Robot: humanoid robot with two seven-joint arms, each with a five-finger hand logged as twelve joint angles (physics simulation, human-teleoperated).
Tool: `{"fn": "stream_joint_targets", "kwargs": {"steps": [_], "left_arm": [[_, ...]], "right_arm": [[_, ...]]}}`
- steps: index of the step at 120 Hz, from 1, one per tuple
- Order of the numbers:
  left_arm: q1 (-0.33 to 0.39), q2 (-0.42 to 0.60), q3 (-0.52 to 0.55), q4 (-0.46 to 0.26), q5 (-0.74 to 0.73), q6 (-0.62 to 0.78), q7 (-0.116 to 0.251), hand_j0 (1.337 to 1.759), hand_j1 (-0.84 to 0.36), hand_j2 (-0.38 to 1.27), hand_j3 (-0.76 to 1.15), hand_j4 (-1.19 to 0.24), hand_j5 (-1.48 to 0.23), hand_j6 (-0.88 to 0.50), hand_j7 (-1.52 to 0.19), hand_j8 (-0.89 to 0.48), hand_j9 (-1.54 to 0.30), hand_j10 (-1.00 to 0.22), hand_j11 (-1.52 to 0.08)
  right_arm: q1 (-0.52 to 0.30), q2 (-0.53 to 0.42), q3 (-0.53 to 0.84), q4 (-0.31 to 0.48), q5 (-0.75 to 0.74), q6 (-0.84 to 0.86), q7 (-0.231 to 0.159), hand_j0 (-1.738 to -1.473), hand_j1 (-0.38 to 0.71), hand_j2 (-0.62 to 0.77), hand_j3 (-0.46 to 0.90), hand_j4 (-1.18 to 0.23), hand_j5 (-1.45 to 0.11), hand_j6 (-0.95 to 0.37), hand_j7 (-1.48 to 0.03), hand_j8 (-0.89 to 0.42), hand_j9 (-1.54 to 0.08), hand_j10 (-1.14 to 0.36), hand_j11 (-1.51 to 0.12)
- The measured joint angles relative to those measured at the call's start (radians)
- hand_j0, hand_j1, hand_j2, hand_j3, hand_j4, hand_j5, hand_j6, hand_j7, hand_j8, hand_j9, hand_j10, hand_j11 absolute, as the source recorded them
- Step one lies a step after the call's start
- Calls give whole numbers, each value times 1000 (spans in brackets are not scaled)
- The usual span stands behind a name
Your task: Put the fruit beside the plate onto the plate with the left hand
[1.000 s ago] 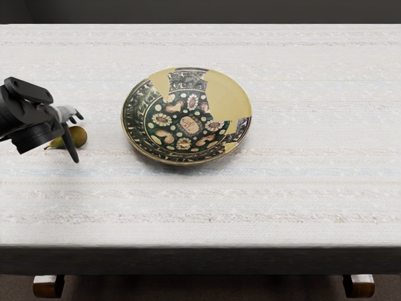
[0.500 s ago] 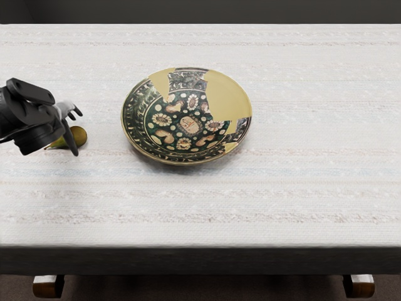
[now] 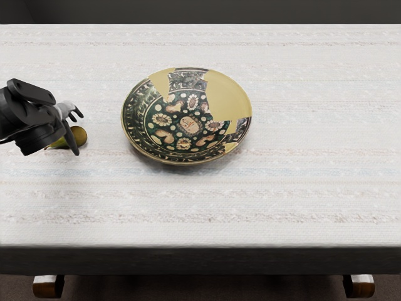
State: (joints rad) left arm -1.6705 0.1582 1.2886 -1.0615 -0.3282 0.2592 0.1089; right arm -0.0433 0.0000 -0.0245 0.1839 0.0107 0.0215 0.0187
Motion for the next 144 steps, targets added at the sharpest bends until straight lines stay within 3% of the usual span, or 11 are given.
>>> {"fn": "stream_joint_targets", "kwargs": {"steps": [119, 135, 144], "left_arm": [[9, -14, -5, 0, -5, -2, -1, 1658, -114, 78, 0, -386, -502, -386, -502, -386, -502, -386, -502], [5, -15, -5, -4, -14, -16, 2, 1658, -256, 104, 0, -513, -662, -512, -662, -462, -663, -492, -665], [2, -14, -4, -6, -14, -55, 3, 1654, -316, 177, 0, -642, -767, -460, -779, -407, -779, -435, -814]], "right_arm": [[0, 0, 0, 0, 0, 0, 0, -1658, -335, -2, 0, -12, -15, -12, -15, -12, -15, -12, -15], [0, 0, 0, 0, 0, 0, 0, -1658, -335, -2, 0, -12, -15, -12, -15, -12, -15, -12, -15], [0, 0, 0, 0, 0, 0, 0, -1658, -335, -2, 0, -12, -15, -12, -15, -12, -15, -12, -15]]}}
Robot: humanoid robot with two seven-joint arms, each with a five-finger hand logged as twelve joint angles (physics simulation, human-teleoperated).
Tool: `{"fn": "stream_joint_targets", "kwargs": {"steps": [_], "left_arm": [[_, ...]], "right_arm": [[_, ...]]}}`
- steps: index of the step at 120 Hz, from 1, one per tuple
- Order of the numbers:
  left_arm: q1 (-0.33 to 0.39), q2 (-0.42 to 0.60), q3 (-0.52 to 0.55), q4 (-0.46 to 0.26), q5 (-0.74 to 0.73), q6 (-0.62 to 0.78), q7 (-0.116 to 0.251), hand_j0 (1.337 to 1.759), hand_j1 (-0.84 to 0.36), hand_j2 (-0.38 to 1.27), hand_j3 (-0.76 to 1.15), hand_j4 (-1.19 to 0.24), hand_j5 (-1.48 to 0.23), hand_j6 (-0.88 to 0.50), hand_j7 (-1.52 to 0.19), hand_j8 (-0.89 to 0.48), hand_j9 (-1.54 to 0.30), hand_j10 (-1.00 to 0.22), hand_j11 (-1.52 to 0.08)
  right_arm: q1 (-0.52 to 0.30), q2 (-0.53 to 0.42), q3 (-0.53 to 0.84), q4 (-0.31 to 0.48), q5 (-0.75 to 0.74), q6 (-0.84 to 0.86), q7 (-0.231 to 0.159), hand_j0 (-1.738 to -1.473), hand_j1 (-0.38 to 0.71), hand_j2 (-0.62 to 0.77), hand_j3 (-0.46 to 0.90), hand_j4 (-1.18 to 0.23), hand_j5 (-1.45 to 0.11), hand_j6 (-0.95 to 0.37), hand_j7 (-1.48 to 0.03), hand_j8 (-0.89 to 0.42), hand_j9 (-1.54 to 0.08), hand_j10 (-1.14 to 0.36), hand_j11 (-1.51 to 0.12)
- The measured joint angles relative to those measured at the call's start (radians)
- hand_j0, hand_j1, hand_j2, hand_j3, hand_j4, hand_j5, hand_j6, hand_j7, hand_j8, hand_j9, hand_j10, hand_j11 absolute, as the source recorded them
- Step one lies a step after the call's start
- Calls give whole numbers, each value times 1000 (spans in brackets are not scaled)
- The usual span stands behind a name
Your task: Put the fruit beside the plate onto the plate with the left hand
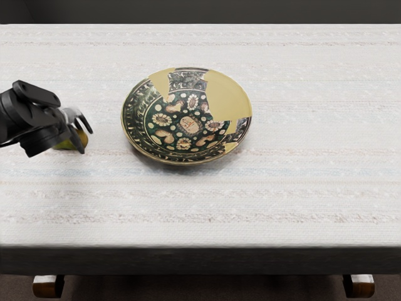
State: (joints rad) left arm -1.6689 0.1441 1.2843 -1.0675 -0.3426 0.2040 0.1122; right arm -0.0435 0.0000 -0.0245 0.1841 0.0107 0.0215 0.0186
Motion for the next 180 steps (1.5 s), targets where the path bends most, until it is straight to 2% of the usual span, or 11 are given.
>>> {"fn": "stream_joint_targets", "kwargs": {"steps": [4, 8, 22, 49, 82, 111, 121, 156, 168, 172, 180], "left_arm": [[-1, 0, 0, 0, 1, -11, 0, 1652, -356, 191, 0, -692, -794, -379, -871, -320, -887, -377, -873], [-2, 1, 1, 0, 1, -20, -1, 1650, -418, 353, 0, -733, -817, -329, -925, -271, -944, -337, -922], [-4, 2, 3, -2, -12, -37, -3, 1642, -498, 295, 0, -808, -913, -198, -1069, -125, -1116, -231, -1049], [-11, 6, 4, -4, -24, -48, -3, 1640, -498, 284, 0, -858, -1019, -229, -1009, -149, -1048, -195, -1139], [-34, 11, 10, -6, -27, -54, 16, 1631, -409, 148, 0, -867, -1095, -281, -1129, -187, -1159, -251, -1204], [-89, 21, 7, -11, -27, -78, 22, 1630, -409, 134, 0, -868, -1130, -282, -1166, -173, -1182, -288, -1223], [-129, 29, 5, -16, -27, -89, 24, 1631, -445, 196, 0, -872, -1129, -263, -1172, -141, -1182, -273, -1224], [-274, 41, -27, -26, -22, -136, 90, 1633, -449, 193, 0, -876, -1129, -247, -1174, -135, -1176, -282, -1223], [-298, 27, -69, -26, -19, -153, 113, 1632, -439, 189, 0, -882, -1117, -263, -1166, -143, -1172, -288, -1226], [-301, 16, -84, -26, -18, -157, 119, 1632, -406, 102, 0, -883, -1114, -278, -1170, -158, -1178, -292, -1225], [-308, -16, -116, -25, -16, -164, 130, 1632, -416, 176, 0, -883, -1115, -287, -1184, -153, -1192, -297, -1222]], "right_arm": [[0, 0, 0, 0, 0, 0, 0, -1658, -335, -2, 0, -11, -15, -12, -15, -12, -15, -12, -15], [0, 0, 0, 0, 0, 0, 0, -1658, -335, -2, 0, -11, -15, -12, -15, -12, -15, -11, -15], [0, 0, 0, 0, 0, 0, 0, -1658, -335, -2, 0, -11, -15, -11, -15, -11, -15, -11, -15], [0, 0, 0, 0, 0, 0, 0, -1658, -335, -2, 0, -11, -15, -11, -15, -11, -15, -11, -15], [0, 0, 0, 0, 0, 0, 0, -1658, -335, -2, 0, -11, -15, -11, -15, -11, -15, -11, -15], [0, 0, 0, 0, 0, 0, 0, -1658, -335, -2, 0, -11, -15, -11, -15, -11, -15, -11, -15], [0, 0, 0, 0, 0, 0, 0, -1658, -335, -2, 0, -11, -15, -11, -15, -11, -15, -11, -15], [0, 0, 0, 0, 0, 0, 0, -1658, -335, -2, 0, -11, -15, -11, -15, -11, -15, -11, -15], [0, 0, 0, 0, 0, 0, 0, -1658, -335, -2, 0, -11, -15, -11, -15, -11, -15, -11, -15], [0, 0, 0, 0, 0, 0, 0, -1658, -335, -2, 0, -11, -15, -11, -15, -11, -15, -11, -15], [0, 0, 0, 0, 0, 0, 0, -1658, -335, -2, 0, -11, -15, -11, -15, -11, -15, -11, -15]]}}
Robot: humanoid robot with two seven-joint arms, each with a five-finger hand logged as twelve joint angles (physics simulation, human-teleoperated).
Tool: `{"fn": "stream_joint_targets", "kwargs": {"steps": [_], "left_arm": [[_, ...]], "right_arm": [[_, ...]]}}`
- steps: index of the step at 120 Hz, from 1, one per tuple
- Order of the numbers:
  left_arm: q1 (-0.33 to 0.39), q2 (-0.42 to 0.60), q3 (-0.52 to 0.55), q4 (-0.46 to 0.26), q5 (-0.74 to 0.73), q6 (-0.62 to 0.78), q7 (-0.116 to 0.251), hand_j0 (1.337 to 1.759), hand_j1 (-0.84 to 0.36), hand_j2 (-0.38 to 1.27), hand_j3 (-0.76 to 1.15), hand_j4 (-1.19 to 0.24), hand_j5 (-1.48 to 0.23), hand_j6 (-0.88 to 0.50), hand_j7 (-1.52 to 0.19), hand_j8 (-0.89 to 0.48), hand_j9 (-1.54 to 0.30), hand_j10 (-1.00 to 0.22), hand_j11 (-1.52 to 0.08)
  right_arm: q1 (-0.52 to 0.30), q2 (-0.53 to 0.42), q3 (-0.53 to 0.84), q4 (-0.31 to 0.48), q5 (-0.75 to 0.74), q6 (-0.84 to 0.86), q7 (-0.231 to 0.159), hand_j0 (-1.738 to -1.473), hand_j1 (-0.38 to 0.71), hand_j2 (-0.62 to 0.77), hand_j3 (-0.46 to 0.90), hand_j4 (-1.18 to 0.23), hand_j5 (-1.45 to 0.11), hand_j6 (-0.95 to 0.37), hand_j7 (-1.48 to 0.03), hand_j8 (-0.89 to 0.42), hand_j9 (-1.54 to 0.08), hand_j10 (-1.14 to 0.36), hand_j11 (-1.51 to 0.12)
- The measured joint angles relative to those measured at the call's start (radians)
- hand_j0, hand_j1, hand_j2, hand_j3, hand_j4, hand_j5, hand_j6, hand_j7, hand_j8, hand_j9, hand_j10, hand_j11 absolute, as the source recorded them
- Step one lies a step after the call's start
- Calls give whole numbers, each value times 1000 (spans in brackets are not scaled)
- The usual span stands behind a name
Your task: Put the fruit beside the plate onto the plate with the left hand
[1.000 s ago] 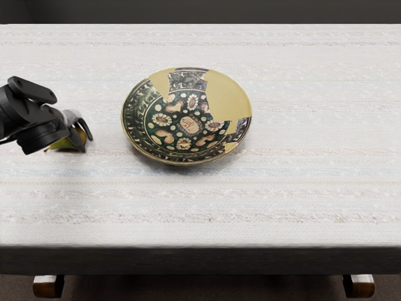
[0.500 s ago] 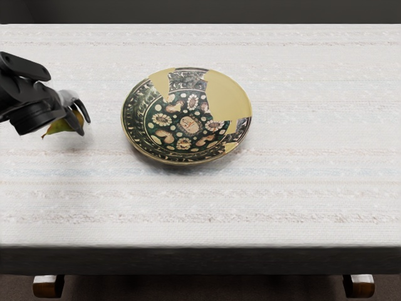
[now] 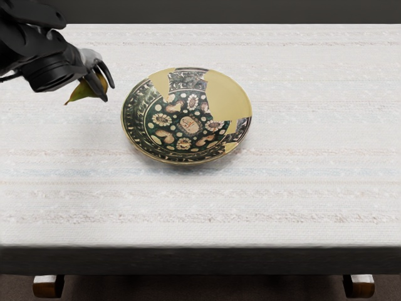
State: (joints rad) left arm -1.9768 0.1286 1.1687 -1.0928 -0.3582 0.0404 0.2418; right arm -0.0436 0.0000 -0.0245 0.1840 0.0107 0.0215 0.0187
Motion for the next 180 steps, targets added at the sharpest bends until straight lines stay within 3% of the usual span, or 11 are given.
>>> {"fn": "stream_joint_targets", "kwargs": {"steps": [28, 38, 43, 72, 140, 149, 166, 180], "left_arm": [[-46, -104, -103, 2, 5, -8, 23, 1626, -440, 172, 0, -880, -1123, -272, -1212, -158, -1228, -261, -1229], [-55, -128, -136, 4, 2, -8, 24, 1626, -454, 248, 0, -870, -1143, -280, -1231, -160, -1241, -240, -1233], [-54, -129, -146, 5, 4, -8, 24, 1624, -521, 392, 0, -868, -1147, -263, -1235, -141, -1242, -239, -1239], [-54, -129, -179, 10, 7, -4, 24, 1619, -511, 252, 0, -879, -1120, -447, -1212, -218, -1240, -266, -1250], [-54, -128, -216, 10, 3, 0, 23, 1622, -515, 253, 0, -837, -1208, -457, -1214, -239, -1226, -294, -1237], [-53, -129, -226, 11, 4, 3, 18, 1631, -433, 216, 0, -727, -1037, -462, -1041, -273, -1053, -305, -1060], [-66, -129, -235, 11, 6, 7, 14, 1644, -96, 118, 0, -408, -577, -276, -579, -182, -585, -198, -589], [-66, -118, -240, 2, -4, 1, 13, 1650, 92, 68, 0, -236, -333, -162, -334, -108, -337, -117, -339]], "right_arm": [[0, 0, 0, 0, 0, 0, 0, -1658, -335, -2, 0, -11, -15, -11, -15, -11, -15, -11, -15], [0, 0, 0, 0, 0, 0, 0, -1658, -335, -2, 0, -11, -15, -11, -15, -11, -15, -11, -15], [0, 0, 0, 0, 0, 0, 0, -1658, -335, -2, 0, -11, -15, -11, -15, -11, -15, -11, -15], [0, 0, 0, 0, 0, 0, 0, -1658, -335, -2, 0, -11, -15, -11, -15, -11, -15, -11, -15], [0, 0, 0, 0, 0, 0, 0, -1658, -335, -2, 0, -11, -15, -11, -15, -11, -15, -11, -15], [0, 0, 0, 0, 0, 0, 0, -1658, -335, -2, 0, -11, -15, -11, -15, -11, -15, -11, -15], [0, 0, 0, 0, 0, 0, 0, -1658, -335, -2, 0, -11, -15, -11, -15, -11, -15, -11, -15], [0, 0, 0, 0, 0, 0, 0, -1658, -335, -2, 0, -12, -15, -12, -15, -12, -15, -12, -15]]}}
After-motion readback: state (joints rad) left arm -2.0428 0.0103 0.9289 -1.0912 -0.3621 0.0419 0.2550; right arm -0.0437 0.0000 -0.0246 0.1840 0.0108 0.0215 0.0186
